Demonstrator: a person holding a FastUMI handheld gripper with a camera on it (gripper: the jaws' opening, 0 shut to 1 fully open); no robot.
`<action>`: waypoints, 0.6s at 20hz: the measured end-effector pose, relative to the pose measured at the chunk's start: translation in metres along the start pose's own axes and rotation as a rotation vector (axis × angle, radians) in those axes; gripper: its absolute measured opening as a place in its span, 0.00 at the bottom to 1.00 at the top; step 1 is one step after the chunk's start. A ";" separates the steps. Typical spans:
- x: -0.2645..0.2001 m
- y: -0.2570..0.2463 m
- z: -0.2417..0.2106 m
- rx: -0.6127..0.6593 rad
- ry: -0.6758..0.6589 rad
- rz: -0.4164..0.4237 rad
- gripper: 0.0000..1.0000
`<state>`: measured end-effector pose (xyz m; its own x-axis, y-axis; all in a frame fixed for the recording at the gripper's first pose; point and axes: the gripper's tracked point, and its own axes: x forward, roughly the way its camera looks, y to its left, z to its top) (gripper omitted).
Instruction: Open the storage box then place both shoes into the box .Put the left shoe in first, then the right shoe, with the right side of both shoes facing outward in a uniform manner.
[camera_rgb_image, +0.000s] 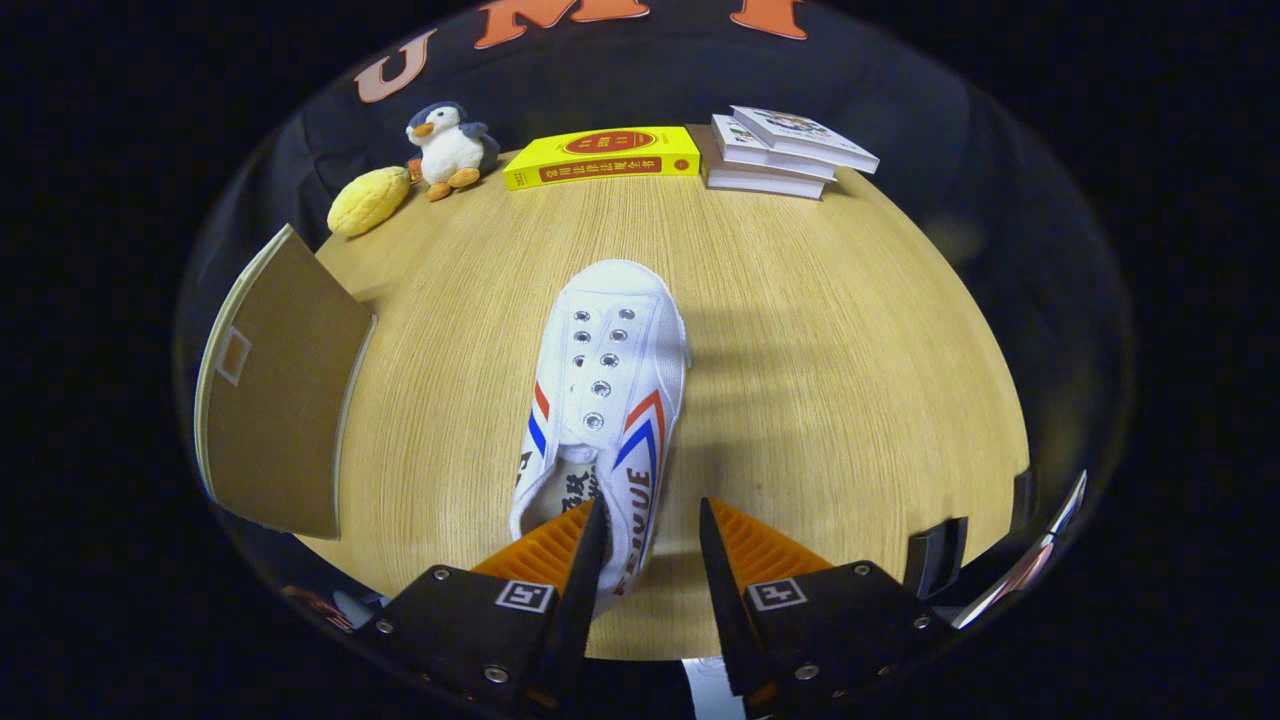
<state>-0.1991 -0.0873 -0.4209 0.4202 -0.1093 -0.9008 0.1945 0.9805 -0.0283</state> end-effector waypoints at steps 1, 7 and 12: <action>0.003 0.001 0.002 0.025 -0.003 0.016 0.54; 0.011 0.011 0.008 0.100 -0.020 0.148 0.40; 0.008 0.011 0.009 0.166 -0.012 0.144 0.13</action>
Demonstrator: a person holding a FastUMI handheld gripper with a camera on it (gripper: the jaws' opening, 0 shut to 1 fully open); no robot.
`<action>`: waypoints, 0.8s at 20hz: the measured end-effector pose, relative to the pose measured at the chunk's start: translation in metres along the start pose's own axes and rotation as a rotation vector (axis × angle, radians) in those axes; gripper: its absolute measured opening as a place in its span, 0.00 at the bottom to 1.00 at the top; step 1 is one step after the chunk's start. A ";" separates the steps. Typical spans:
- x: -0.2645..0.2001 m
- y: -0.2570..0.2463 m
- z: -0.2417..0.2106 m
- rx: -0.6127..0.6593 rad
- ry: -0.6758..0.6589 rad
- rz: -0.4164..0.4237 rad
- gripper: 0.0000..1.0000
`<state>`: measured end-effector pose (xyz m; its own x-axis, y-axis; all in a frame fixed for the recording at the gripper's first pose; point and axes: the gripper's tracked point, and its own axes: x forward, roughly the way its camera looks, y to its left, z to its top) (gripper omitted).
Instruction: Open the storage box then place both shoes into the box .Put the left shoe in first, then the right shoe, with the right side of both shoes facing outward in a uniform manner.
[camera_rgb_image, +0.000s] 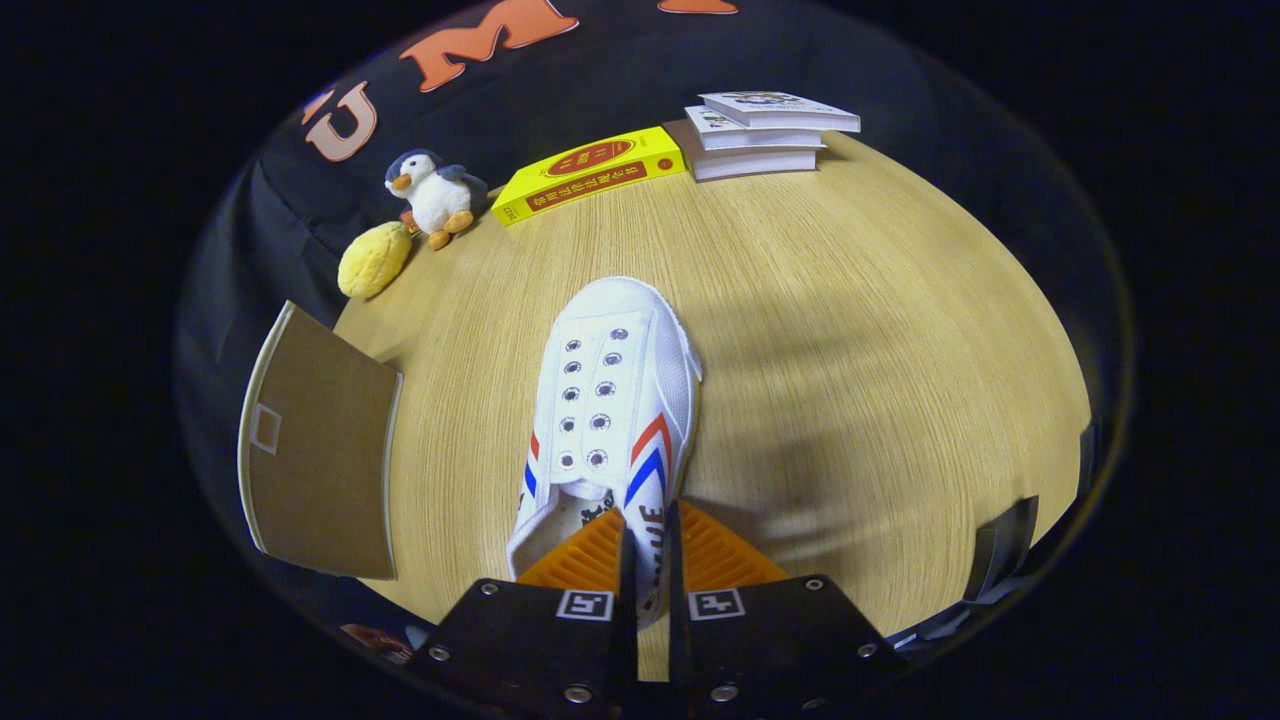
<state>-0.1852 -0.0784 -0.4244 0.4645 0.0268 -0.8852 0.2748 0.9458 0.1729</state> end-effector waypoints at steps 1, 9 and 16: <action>-0.002 0.004 0.000 0.025 0.008 0.011 0.05; -0.031 0.050 0.050 0.058 -0.114 0.091 0.02; -0.096 0.120 0.116 0.059 -0.284 0.235 0.01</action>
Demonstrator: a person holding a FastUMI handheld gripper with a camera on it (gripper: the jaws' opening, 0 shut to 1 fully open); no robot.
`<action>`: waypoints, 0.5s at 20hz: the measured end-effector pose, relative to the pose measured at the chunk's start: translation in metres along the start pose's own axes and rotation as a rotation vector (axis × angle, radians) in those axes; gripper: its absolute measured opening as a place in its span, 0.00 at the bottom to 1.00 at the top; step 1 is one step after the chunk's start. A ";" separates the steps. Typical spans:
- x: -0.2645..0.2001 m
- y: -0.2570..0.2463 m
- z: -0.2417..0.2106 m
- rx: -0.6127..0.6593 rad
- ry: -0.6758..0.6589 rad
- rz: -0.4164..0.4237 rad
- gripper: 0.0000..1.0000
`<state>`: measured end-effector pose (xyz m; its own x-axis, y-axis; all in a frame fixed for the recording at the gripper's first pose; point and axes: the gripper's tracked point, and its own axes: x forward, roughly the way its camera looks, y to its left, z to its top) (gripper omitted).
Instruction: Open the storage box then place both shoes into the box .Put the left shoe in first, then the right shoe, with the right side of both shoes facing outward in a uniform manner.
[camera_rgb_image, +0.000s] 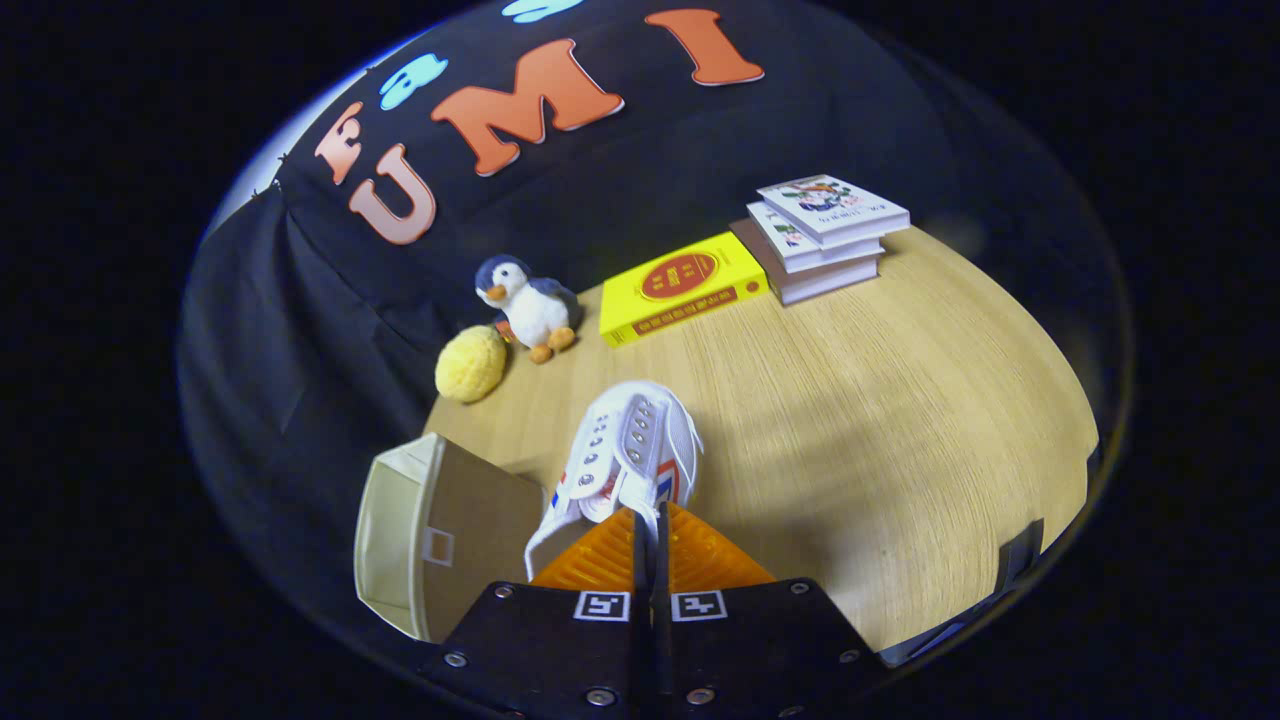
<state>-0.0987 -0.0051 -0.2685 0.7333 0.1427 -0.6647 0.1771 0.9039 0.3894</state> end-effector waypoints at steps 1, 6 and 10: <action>-0.002 0.009 0.017 -0.014 -0.063 0.012 0.01; 0.017 0.005 -0.005 -0.123 -0.004 -0.056 0.01; 0.023 -0.013 -0.063 -0.126 0.137 -0.061 0.01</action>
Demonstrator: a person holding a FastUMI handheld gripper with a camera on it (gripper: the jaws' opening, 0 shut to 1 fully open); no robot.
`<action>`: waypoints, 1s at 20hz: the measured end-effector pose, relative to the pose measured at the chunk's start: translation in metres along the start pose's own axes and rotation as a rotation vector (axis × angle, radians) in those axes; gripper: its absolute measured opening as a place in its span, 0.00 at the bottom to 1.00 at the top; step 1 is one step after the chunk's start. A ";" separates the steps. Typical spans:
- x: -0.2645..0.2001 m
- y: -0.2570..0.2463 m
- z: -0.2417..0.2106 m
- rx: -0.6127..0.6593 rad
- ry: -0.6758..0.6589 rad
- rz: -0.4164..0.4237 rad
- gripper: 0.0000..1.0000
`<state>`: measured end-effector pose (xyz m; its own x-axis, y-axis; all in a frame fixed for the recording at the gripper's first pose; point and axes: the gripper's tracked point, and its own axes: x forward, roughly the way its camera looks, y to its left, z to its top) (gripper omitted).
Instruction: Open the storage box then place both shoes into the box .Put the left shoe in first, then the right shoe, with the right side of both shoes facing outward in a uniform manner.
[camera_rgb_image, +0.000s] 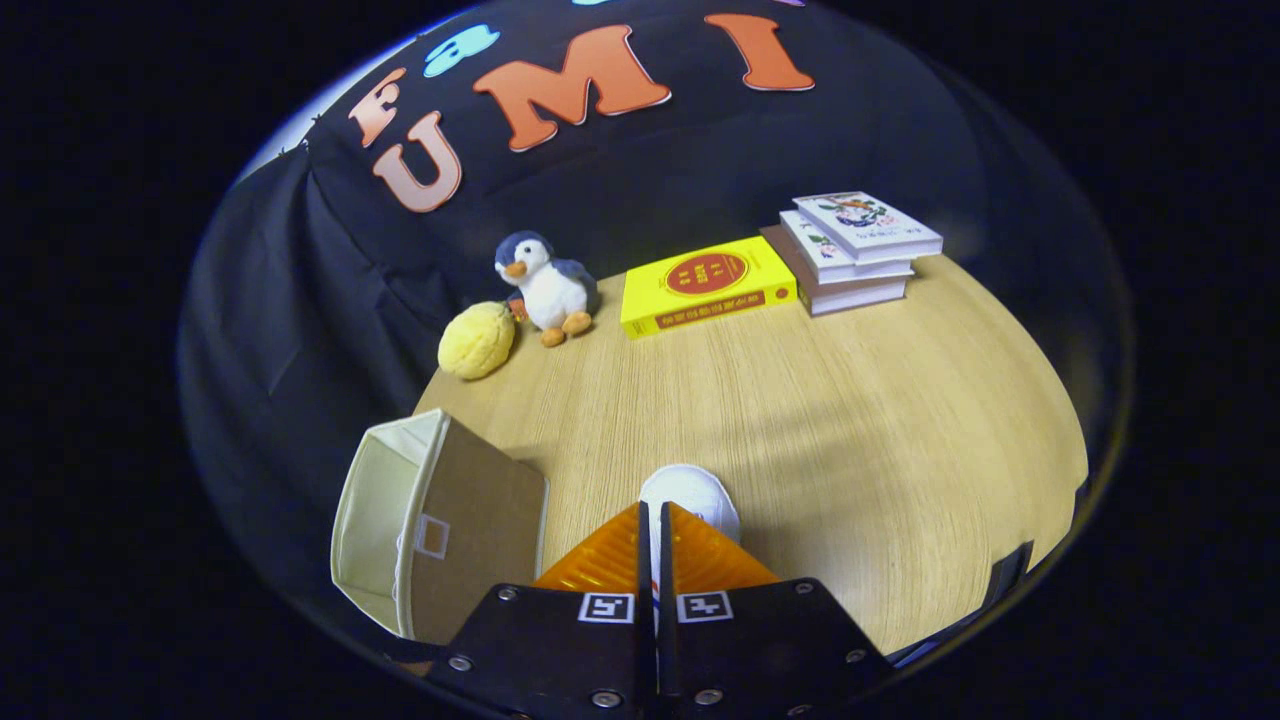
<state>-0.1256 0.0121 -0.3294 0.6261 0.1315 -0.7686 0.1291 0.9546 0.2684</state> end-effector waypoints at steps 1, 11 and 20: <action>0.002 -0.006 -0.015 -0.014 0.042 -0.019 0.09; 0.026 -0.041 -0.113 -0.086 0.263 -0.099 0.64; 0.045 -0.039 -0.108 0.107 0.234 -0.021 0.38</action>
<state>-0.1858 0.0098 -0.4367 0.4291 0.1816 -0.8848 0.2292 0.9256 0.3011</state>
